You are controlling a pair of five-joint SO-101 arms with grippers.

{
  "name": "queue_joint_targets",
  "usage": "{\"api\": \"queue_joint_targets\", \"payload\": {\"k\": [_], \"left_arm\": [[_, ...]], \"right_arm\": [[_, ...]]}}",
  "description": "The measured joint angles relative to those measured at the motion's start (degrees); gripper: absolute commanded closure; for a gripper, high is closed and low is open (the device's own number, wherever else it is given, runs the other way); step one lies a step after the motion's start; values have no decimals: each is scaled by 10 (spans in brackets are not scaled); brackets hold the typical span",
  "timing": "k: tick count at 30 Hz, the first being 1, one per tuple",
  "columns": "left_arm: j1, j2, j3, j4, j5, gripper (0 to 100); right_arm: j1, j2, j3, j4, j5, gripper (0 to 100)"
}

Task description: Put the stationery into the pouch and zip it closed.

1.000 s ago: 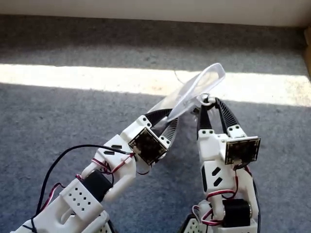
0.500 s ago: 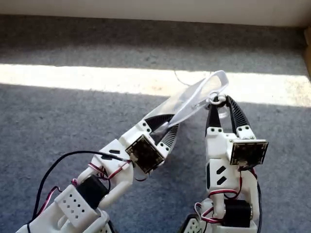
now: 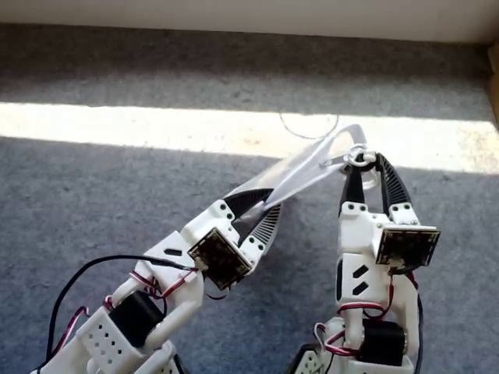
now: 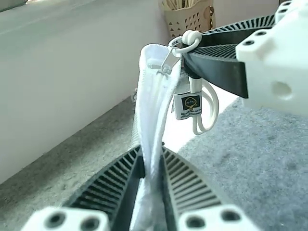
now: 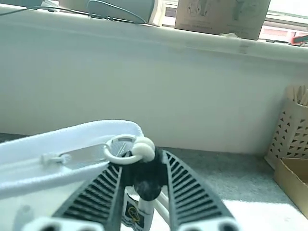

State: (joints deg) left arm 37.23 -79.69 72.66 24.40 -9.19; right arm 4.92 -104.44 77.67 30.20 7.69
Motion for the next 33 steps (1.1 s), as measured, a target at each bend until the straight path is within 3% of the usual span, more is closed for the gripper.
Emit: {"api": "queue_joint_targets", "payload": {"k": [7,33], "left_arm": [[-1,-31,12,0,0,994],[-43,-64,27,0,0,994]], "right_arm": [[32,0,0,0,-30,992],[35,0,0,0,-34,992]]}}
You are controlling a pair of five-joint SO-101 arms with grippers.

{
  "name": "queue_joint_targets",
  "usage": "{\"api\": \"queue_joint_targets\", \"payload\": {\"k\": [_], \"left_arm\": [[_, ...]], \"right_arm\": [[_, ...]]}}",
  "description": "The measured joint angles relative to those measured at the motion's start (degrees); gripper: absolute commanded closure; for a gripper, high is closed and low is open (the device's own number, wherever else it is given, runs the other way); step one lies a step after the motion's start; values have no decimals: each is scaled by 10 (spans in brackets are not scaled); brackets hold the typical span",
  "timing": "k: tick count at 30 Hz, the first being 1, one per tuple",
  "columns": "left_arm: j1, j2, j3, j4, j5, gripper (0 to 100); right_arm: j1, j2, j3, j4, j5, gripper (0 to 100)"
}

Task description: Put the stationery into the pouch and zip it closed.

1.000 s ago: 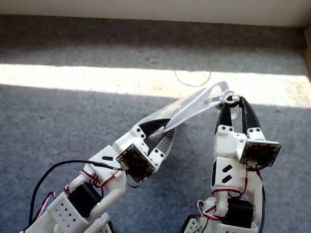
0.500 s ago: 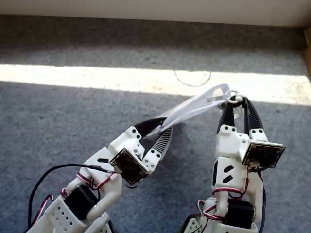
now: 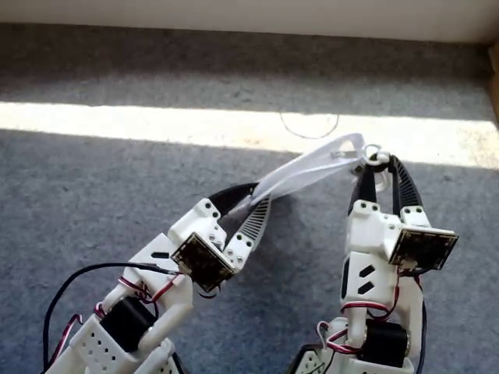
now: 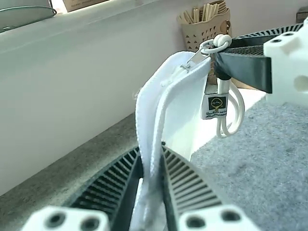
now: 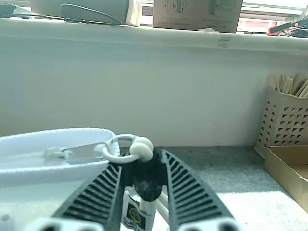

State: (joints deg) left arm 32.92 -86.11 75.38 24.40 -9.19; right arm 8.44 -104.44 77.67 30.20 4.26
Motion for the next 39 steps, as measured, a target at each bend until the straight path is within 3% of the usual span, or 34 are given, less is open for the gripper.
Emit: {"api": "queue_joint_targets", "payload": {"k": [12,18,27,39], "left_arm": [[-3,0,0,0,1,994],[-18,0,-1,0,1,994],[-17,0,-1,0,1,994],[-15,0,-2,-1,1,994]], "right_arm": [[2,0,0,-1,0,992],[53,0,0,-1,-48,992],[79,0,0,-1,-59,992],[153,-5,0,-1,-149,992]]}}
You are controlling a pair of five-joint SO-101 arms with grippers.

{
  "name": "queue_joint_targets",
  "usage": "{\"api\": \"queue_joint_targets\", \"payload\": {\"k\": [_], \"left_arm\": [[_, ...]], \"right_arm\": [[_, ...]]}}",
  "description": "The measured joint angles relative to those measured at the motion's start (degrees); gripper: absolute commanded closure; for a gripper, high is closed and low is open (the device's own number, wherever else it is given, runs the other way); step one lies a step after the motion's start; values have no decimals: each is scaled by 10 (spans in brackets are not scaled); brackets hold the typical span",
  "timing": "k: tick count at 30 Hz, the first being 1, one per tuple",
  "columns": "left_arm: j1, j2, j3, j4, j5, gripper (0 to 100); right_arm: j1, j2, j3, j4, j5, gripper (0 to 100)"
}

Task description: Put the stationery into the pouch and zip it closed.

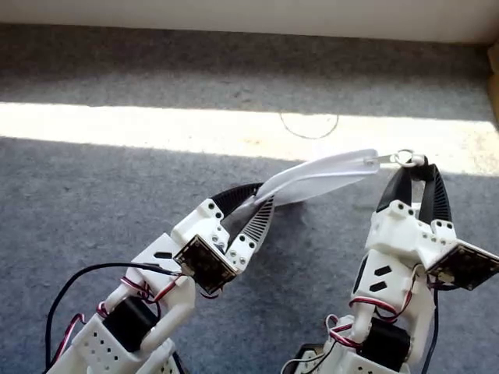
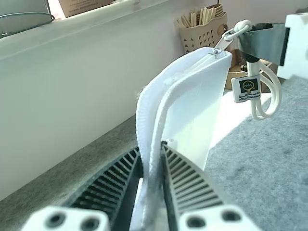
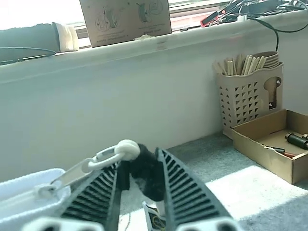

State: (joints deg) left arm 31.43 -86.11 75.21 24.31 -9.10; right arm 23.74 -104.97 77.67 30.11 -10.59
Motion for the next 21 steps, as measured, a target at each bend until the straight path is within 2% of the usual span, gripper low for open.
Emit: {"api": "queue_joint_targets", "payload": {"k": [6,17,21], "left_arm": [[1,0,-1,-4,0,994],[0,0,-1,-4,15,994],[0,0,-1,-4,18,994]], "right_arm": [[35,0,0,0,-39,993],[37,0,0,0,-47,983],[37,0,0,0,-47,865]]}}
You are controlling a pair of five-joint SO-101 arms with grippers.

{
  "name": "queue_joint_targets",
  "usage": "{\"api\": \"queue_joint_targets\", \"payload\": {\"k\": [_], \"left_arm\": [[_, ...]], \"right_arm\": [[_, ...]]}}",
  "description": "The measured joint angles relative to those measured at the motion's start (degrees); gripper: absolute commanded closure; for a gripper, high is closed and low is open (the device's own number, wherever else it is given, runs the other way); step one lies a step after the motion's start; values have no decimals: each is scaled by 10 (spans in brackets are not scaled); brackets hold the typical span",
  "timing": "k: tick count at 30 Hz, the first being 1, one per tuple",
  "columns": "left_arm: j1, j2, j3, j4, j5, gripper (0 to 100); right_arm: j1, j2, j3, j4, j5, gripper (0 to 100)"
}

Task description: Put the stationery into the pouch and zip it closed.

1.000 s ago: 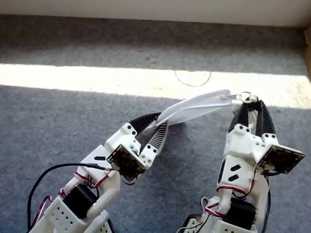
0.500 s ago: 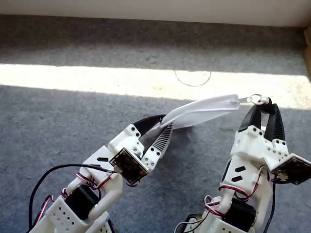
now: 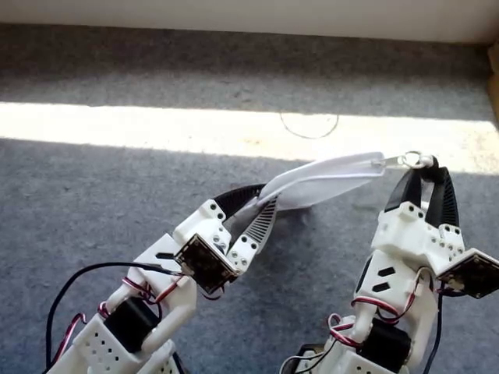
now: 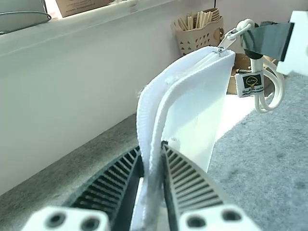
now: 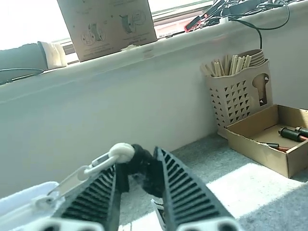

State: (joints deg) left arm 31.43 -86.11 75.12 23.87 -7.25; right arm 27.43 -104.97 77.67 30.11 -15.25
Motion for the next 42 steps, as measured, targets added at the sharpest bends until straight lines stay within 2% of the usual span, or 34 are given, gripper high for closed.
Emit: {"api": "queue_joint_targets", "payload": {"k": [4,5,9,17,19,24,35,39,42], "left_arm": [[-4,0,0,4,0,994],[-23,-1,2,5,4,994],[-69,-6,3,5,6,994],[-69,-9,3,5,8,989],[-69,-9,3,5,8,983],[-69,-9,3,5,8,898],[-97,-9,2,4,8,915],[-100,-9,2,4,8,818],[-104,-10,2,4,5,806]], "right_arm": [[4,4,-2,-1,-4,741],[5,6,-1,3,-4,728],[-23,5,-1,47,31,727],[-103,4,-1,71,113,727],[-105,4,-1,71,117,727],[-108,5,-1,71,118,727],[-108,5,-1,71,118,727],[-108,5,-1,71,118,728],[-108,5,-1,71,118,728]]}}
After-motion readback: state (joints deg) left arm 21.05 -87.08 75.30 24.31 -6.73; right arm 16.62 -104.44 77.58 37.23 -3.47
